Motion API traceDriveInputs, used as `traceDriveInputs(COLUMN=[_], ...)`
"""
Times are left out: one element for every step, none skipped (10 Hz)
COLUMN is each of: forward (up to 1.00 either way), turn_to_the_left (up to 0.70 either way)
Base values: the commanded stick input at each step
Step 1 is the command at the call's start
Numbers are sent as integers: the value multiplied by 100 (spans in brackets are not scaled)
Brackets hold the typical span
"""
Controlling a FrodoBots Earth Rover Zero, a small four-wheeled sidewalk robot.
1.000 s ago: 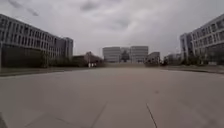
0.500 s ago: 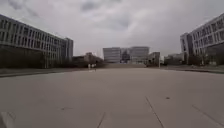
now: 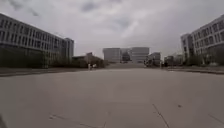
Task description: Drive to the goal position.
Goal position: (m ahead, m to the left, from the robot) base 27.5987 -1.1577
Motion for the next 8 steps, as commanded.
traceDriveInputs(forward=[70,70,70,70,70,70,70,70], turn_to_the_left=[-1,-1,-1,-1,-1,-1,-1,-1])
